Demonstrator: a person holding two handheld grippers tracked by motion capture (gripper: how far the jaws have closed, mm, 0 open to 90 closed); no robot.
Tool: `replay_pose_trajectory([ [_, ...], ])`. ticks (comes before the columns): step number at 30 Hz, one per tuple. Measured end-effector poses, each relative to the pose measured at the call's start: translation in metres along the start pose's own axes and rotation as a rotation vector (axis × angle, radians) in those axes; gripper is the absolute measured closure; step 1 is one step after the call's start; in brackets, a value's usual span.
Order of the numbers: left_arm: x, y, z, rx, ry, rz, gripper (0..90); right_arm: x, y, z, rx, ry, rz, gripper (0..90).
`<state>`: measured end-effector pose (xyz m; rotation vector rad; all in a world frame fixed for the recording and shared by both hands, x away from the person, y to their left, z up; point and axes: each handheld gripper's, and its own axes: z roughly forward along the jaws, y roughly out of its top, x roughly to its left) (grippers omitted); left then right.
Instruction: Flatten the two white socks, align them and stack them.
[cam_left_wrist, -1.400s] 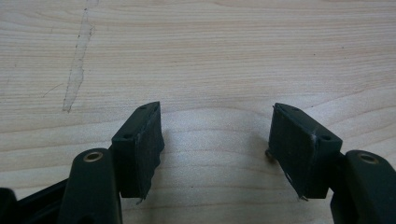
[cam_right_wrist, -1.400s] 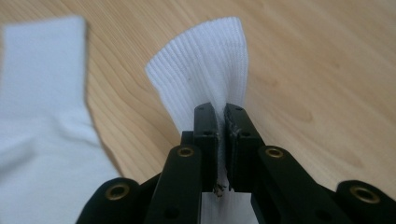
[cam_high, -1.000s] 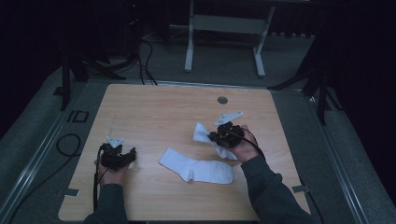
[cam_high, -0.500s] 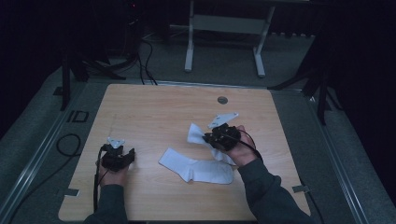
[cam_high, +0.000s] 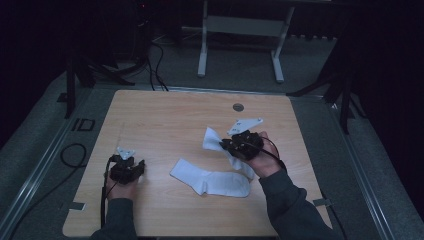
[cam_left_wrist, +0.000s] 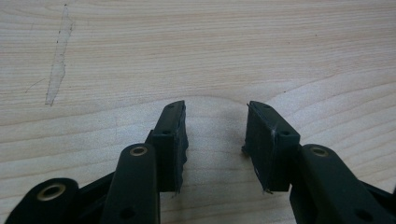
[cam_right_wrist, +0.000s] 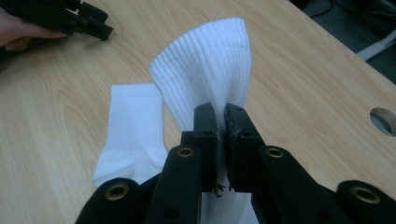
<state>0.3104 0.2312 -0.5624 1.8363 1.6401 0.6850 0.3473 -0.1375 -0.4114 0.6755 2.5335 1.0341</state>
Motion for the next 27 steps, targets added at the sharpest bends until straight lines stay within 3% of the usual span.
replay_pose_trajectory([
  [11, 0.0, 0.0, 0.0, -0.002, -0.003, 0.0, 56.9, 0.004, 0.009, -0.029, -0.061, -0.016, -0.028, 83.9],
  [16, -0.001, 0.0, 0.0, 0.0, -0.009, 0.006, 58.0, 0.018, 0.012, -0.043, -0.085, 0.002, -0.063, 83.7],
  [18, -0.002, 0.0, 0.0, 0.002, -0.009, 0.008, 58.2, 0.021, 0.012, -0.042, -0.085, 0.005, -0.062, 83.7],
  [22, -0.003, 0.0, -0.001, 0.004, -0.013, 0.009, 58.3, 0.034, 0.01, -0.024, -0.054, 0.038, -0.074, 83.5],
  [27, -0.006, -0.001, -0.002, 0.009, -0.019, 0.021, 58.4, 0.041, 0.003, -0.005, -0.028, 0.071, -0.053, 83.4],
])
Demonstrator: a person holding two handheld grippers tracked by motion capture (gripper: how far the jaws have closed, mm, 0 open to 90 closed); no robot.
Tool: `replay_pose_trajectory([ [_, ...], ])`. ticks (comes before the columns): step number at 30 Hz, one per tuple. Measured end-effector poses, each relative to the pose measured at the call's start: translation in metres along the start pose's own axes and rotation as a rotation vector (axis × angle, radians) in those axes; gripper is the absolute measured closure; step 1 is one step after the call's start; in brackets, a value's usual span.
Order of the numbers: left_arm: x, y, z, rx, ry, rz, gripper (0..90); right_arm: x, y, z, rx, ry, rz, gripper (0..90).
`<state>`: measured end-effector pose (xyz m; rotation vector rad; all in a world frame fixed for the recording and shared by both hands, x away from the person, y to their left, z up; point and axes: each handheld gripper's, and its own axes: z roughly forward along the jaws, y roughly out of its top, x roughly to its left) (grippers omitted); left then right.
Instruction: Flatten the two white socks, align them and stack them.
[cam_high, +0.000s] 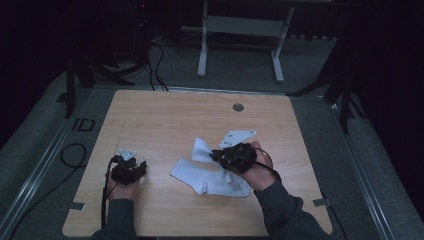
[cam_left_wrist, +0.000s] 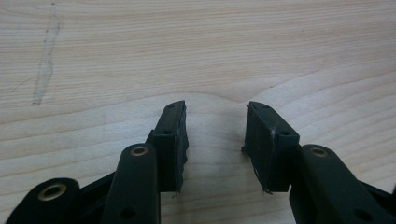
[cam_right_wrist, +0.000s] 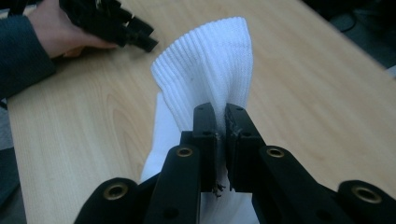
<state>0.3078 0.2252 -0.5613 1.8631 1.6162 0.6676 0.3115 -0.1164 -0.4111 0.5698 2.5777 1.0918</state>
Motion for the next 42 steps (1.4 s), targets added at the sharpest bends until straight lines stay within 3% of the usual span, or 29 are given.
replay_pose_trajectory([
  [8, -0.013, 0.001, -0.003, 0.0, -0.026, 0.043, 58.7, 0.006, -0.024, 0.045, 0.069, 0.027, 0.087, 83.4],
  [15, -0.029, 0.0, -0.004, 0.001, -0.051, 0.094, 60.2, 0.011, -0.031, 0.074, 0.101, 0.035, 0.145, 83.3],
  [24, -0.045, -0.001, -0.004, -0.007, -0.08, 0.158, 65.6, 0.016, -0.026, 0.099, 0.123, 0.02, 0.181, 83.2],
  [33, -0.059, -0.002, -0.003, -0.006, -0.117, 0.223, 77.9, 0.02, -0.027, 0.124, 0.16, 0.015, 0.212, 83.0],
  [38, -0.061, -0.002, -0.003, -0.008, -0.125, 0.23, 81.0, 0.022, -0.028, 0.129, 0.165, 0.016, 0.222, 82.9],
  [42, -0.067, -0.003, -0.004, -0.009, -0.134, 0.266, 81.7, 0.023, -0.027, 0.132, 0.169, 0.01, 0.239, 82.9],
])
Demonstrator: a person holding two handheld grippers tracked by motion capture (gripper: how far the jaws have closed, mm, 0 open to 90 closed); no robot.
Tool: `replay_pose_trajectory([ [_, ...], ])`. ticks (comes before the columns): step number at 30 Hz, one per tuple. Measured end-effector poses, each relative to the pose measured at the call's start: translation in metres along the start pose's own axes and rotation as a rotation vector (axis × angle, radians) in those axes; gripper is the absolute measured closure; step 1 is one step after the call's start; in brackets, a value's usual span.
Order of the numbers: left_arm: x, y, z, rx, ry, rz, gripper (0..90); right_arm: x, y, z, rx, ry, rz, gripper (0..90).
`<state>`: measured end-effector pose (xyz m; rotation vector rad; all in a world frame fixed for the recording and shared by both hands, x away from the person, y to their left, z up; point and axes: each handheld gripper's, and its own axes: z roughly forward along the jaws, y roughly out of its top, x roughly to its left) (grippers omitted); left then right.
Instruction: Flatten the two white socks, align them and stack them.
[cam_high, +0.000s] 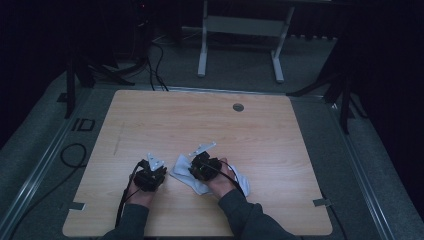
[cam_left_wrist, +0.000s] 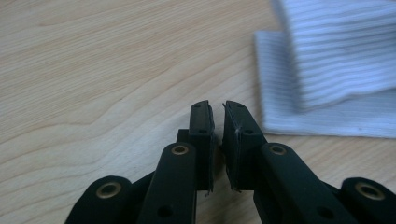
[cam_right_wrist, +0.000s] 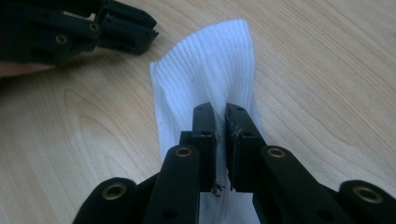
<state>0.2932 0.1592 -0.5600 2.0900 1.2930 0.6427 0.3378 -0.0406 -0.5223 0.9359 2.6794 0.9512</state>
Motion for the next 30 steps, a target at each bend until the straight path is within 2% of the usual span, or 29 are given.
replay_pose_trajectory([
  [2, -0.002, 0.0, 0.0, -0.001, -0.001, 0.006, 81.6, 0.0, 0.0, 0.001, 0.002, 0.0, 0.003, 82.7],
  [3, -0.006, 0.001, 0.0, -0.004, -0.002, 0.022, 81.7, 0.0, 0.0, 0.004, 0.006, 0.01, 0.016, 81.5],
  [7, -0.012, 0.001, 0.0, -0.007, -0.001, 0.05, 81.6, 0.0, 0.0, 0.006, -0.015, 0.048, 0.028, 72.2],
  [11, -0.012, 0.0, 0.0, -0.011, -0.003, 0.043, 81.3, 0.0, 0.0, -0.001, -0.039, 0.049, 0.018, 66.1],
  [15, -0.011, 0.0, -0.001, -0.009, -0.007, 0.041, 81.2, -0.003, -0.001, -0.01, -0.044, 0.031, -0.008, 65.7],
  [20, -0.011, 0.0, -0.001, -0.01, -0.011, 0.038, 81.3, -0.009, -0.007, -0.027, -0.037, -0.001, -0.047, 73.1],
  [22, -0.012, 0.0, -0.001, -0.011, -0.013, 0.036, 81.3, -0.009, -0.014, -0.034, -0.014, -0.017, -0.081, 77.7],
  [26, -0.012, 0.0, -0.001, -0.01, -0.016, 0.033, 81.5, -0.007, -0.022, -0.035, 0.014, -0.016, -0.12, 80.3],
  [27, -0.012, 0.0, -0.002, -0.004, -0.021, 0.034, 81.5, -0.005, -0.027, -0.033, 0.033, -0.011, -0.143, 81.0],
  [30, -0.013, -0.001, -0.002, -0.004, -0.031, 0.028, 81.6, -0.001, -0.031, -0.027, 0.055, 0.005, -0.157, 82.0],
])
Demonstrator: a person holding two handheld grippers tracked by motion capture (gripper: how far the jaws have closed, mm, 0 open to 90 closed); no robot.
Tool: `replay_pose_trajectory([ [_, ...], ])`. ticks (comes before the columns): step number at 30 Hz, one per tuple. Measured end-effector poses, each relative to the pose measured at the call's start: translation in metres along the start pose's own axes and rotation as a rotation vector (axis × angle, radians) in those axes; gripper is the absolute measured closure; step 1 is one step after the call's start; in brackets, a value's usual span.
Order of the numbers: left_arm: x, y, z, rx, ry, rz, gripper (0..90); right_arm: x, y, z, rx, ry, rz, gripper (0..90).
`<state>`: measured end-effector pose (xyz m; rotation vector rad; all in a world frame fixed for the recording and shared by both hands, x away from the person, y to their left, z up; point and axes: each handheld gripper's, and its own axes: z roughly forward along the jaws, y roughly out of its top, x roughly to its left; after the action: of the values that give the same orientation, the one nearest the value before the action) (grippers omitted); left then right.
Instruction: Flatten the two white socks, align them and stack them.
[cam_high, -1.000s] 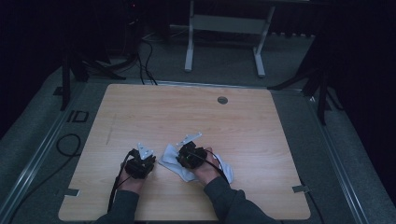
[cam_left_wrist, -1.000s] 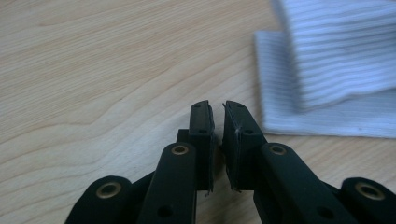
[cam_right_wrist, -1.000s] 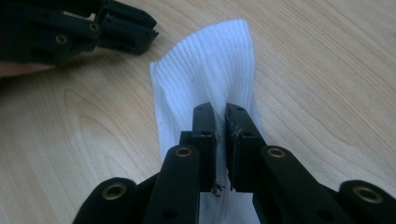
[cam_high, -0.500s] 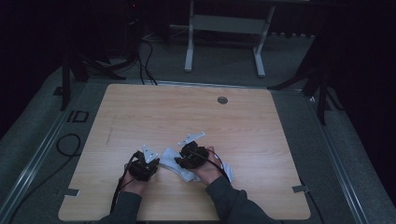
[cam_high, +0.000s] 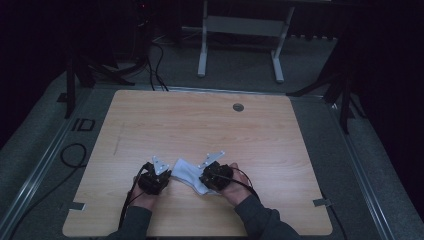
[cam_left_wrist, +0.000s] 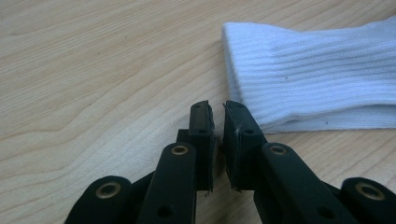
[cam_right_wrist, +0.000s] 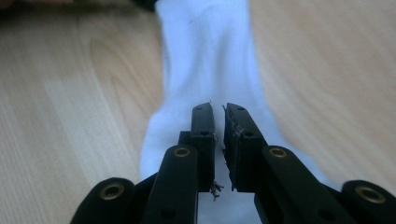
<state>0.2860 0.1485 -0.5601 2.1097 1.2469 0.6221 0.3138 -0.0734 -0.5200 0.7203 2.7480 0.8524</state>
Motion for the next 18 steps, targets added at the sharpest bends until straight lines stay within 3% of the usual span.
replay_pose_trajectory([
  [4, 0.001, 0.0, 0.0, 0.002, -0.007, -0.005, 81.2, 0.007, -0.001, 0.012, 0.023, 0.019, -0.023, 81.9],
  [8, 0.004, 0.0, -0.001, 0.005, -0.009, -0.028, 80.6, 0.007, -0.002, 0.019, 0.031, 0.02, -0.014, 82.0],
  [12, 0.006, 0.002, -0.008, -0.032, -0.01, -0.046, 80.6, 0.006, -0.003, 0.022, 0.037, 0.024, -0.005, 82.5],
  [18, -0.003, 0.011, -0.018, -0.101, -0.013, -0.025, 80.8, 0.006, -0.003, 0.023, 0.035, 0.025, -0.006, 83.3],
])
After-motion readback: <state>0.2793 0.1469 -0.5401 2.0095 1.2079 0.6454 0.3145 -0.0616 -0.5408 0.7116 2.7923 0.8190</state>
